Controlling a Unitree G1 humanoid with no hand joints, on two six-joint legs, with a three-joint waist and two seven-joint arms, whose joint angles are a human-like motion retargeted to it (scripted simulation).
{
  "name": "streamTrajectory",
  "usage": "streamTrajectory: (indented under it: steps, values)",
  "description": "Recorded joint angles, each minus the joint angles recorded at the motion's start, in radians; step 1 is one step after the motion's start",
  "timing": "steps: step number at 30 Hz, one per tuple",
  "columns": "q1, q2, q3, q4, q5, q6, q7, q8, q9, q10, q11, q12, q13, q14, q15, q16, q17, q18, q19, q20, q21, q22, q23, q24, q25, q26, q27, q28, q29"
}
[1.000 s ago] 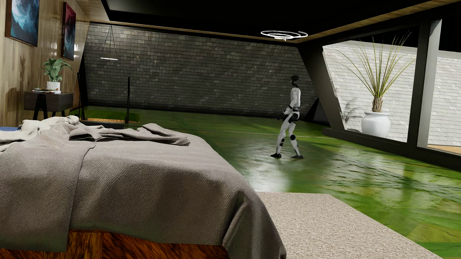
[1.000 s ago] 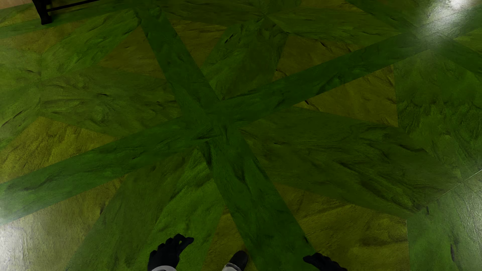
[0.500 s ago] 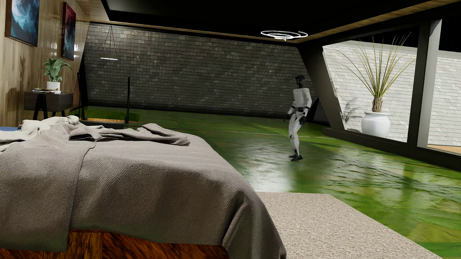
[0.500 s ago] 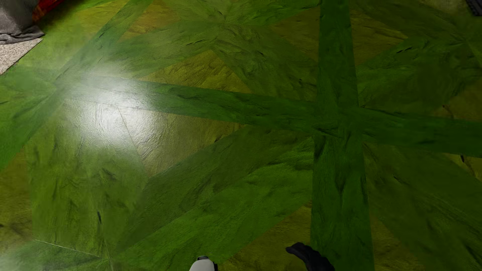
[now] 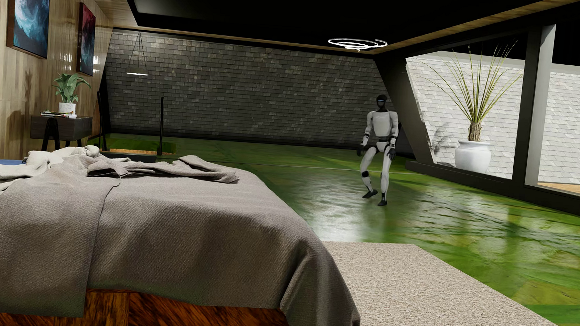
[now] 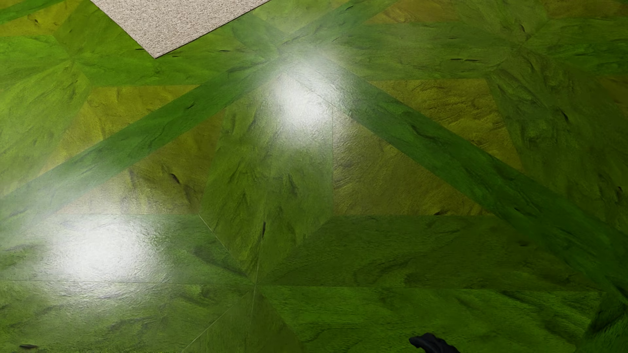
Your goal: Go to the bed
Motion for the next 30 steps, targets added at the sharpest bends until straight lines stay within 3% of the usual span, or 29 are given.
streamTrajectory:
  steps: [1, 2, 3, 5, 8, 10, 12, 13, 14, 16, 18, 19, 21, 22, 23, 24, 25, 26, 27, 30]
  values:
    - [0.027, -0.118, -0.020, -0.050, 0.046, -0.015, -0.021, 0.228, 0.013, -0.006, 0.132, -0.024, 0.020, -0.012, -0.025, 0.006, -0.008, 0.009, 0.058, -0.032, -0.015, 0.016, -0.010, 0.029, 0.000, -0.014, 0.003, 0.013, 0.001]
    - [0.054, -0.209, -0.032, -0.090, 0.091, -0.027, -0.040, 0.374, 0.024, -0.014, 0.243, -0.056, 0.049, -0.023, -0.044, 0.018, -0.002, 0.015, 0.090, -0.067, -0.033, 0.043, -0.028, 0.064, 0.005, -0.041, 0.008, 0.031, -0.013]
    - [0.082, -0.280, -0.040, -0.123, 0.113, -0.039, -0.060, 0.447, 0.031, -0.027, 0.327, -0.093, 0.080, -0.032, -0.057, 0.029, 0.006, 0.019, 0.099, -0.098, -0.057, 0.062, -0.050, 0.092, 0.014, -0.067, 0.010, 0.045, -0.026]
    - [0.139, -0.404, -0.059, -0.180, 0.130, -0.061, -0.105, 0.499, 0.042, -0.049, 0.419, -0.158, 0.141, -0.054, -0.107, 0.039, 0.024, 0.023, 0.038, -0.121, -0.094, 0.055, -0.090, 0.106, 0.027, -0.111, 0.006, 0.071, -0.039]
    - [0.223, -0.582, -0.089, -0.227, 0.279, -0.077, -0.165, 0.567, 0.050, -0.064, 0.368, -0.210, 0.216, -0.091, -0.205, 0.033, 0.047, 0.025, 0.046, -0.088, -0.100, -0.065, -0.128, 0.059, 0.018, -0.169, -0.003, 0.134, -0.024]
    - [0.290, -0.660, -0.100, -0.225, 0.374, -0.073, -0.191, 0.555, 0.044, -0.105, 0.182, -0.226, 0.259, -0.092, -0.199, 0.029, 0.072, 0.028, 0.099, -0.073, -0.100, -0.175, -0.139, 0.040, 0.025, -0.202, -0.006, 0.159, -0.018]
    - [0.362, -0.685, -0.115, -0.212, 0.433, -0.065, -0.210, 0.487, 0.028, -0.166, -0.112, -0.236, 0.286, -0.079, -0.148, 0.019, 0.092, 0.034, 0.073, -0.066, -0.100, -0.260, -0.133, 0.018, 0.034, -0.229, -0.006, 0.156, -0.005]
    - [0.400, -0.678, -0.125, -0.203, 0.471, -0.058, -0.224, 0.468, 0.018, -0.200, -0.289, -0.243, 0.290, -0.074, -0.112, 0.014, 0.096, 0.036, 0.104, -0.073, -0.094, -0.281, -0.121, 0.008, 0.027, -0.234, -0.004, 0.143, 0.009]
    - [0.439, -0.660, -0.137, -0.193, 0.524, -0.049, -0.243, 0.493, 0.007, -0.233, -0.468, -0.254, 0.291, -0.069, -0.081, 0.011, 0.097, 0.036, 0.117, -0.088, -0.089, -0.282, -0.106, 0.001, 0.012, -0.233, -0.002, 0.122, 0.027]
    - [0.522, -0.655, -0.158, -0.187, 0.582, -0.031, -0.282, 0.573, -0.010, -0.250, -0.570, -0.288, 0.298, -0.076, -0.100, 0.010, 0.108, 0.035, 0.180, -0.151, -0.119, -0.217, -0.077, 0.008, -0.014, -0.224, 0.015, 0.068, 0.049]
    - [0.598, -0.658, -0.172, -0.170, 0.615, -0.008, -0.308, 0.580, -0.026, -0.243, -0.451, -0.313, 0.285, -0.056, 0.024, 0.022, 0.145, 0.031, 0.057, -0.216, -0.183, -0.078, -0.036, 0.052, -0.013, -0.192, 0.046, -0.001, 0.030]
    - [0.626, -0.655, -0.177, -0.157, 0.631, 0.009, -0.308, 0.568, -0.033, -0.222, -0.391, -0.308, 0.267, -0.022, 0.045, 0.022, 0.161, 0.015, 0.034, -0.225, -0.216, 0.004, -0.009, 0.068, -0.013, -0.153, 0.063, -0.031, 0.014]
    - [0.625, -0.617, -0.184, -0.125, 0.674, 0.057, -0.314, 0.548, -0.039, -0.111, -0.323, -0.270, 0.217, 0.111, -0.002, 0.008, 0.193, -0.056, 0.009, -0.201, -0.282, 0.153, 0.029, 0.061, -0.009, -0.050, 0.088, -0.074, -0.015]
    - [0.579, -0.595, -0.186, -0.111, 0.694, 0.082, -0.332, 0.531, -0.036, 0.004, -0.314, -0.247, 0.176, 0.193, -0.034, 0.013, 0.211, -0.159, 0.004, -0.212, -0.312, 0.191, 0.028, 0.066, 0.002, -0.023, 0.095, -0.117, -0.025]
    - [0.507, -0.570, -0.188, -0.098, 0.708, 0.106, -0.334, 0.510, -0.032, 0.167, -0.312, -0.232, 0.147, 0.279, -0.066, 0.037, 0.225, -0.246, 0.010, -0.261, -0.328, 0.205, 0.021, 0.094, 0.014, -0.034, 0.082, -0.183, -0.038]
    - [0.411, -0.546, -0.194, -0.069, 0.716, 0.127, -0.266, 0.481, -0.026, 0.348, -0.305, -0.218, 0.121, 0.354, -0.101, 0.084, 0.235, -0.251, 0.024, -0.329, -0.327, 0.187, 0.013, 0.138, 0.022, -0.080, 0.062, -0.242, -0.047]
    - [0.315, -0.518, -0.195, -0.030, 0.728, 0.148, -0.230, 0.450, -0.019, 0.518, -0.298, -0.197, 0.114, 0.358, -0.136, 0.140, 0.239, -0.251, 0.041, -0.385, -0.315, 0.140, 0.023, 0.169, 0.020, -0.129, 0.012, -0.267, -0.069]
    - [0.225, -0.476, -0.188, -0.003, 0.747, 0.170, -0.250, 0.425, -0.012, 0.654, -0.303, -0.165, 0.092, 0.298, -0.168, 0.188, 0.238, -0.252, 0.057, -0.402, -0.296, 0.079, 0.028, 0.161, 0.012, -0.158, -0.022, -0.259, -0.082]
    - [0.141, -0.427, -0.177, 0.033, 0.773, 0.191, -0.284, 0.407, -0.005, 0.745, -0.314, -0.122, 0.067, 0.249, -0.198, 0.222, 0.235, -0.258, 0.068, -0.382, -0.276, 0.017, 0.031, 0.115, 0.001, -0.160, -0.043, -0.232, -0.092]
    - [-0.066, -0.287, -0.129, 0.168, 0.856, 0.237, -0.291, 0.398, 0.010, 0.738, -0.338, 0.025, -0.032, 0.058, -0.268, 0.251, 0.217, -0.070, 0.071, -0.229, -0.245, -0.121, 0.085, -0.074, -0.040, -0.095, -0.062, -0.119, -0.092]
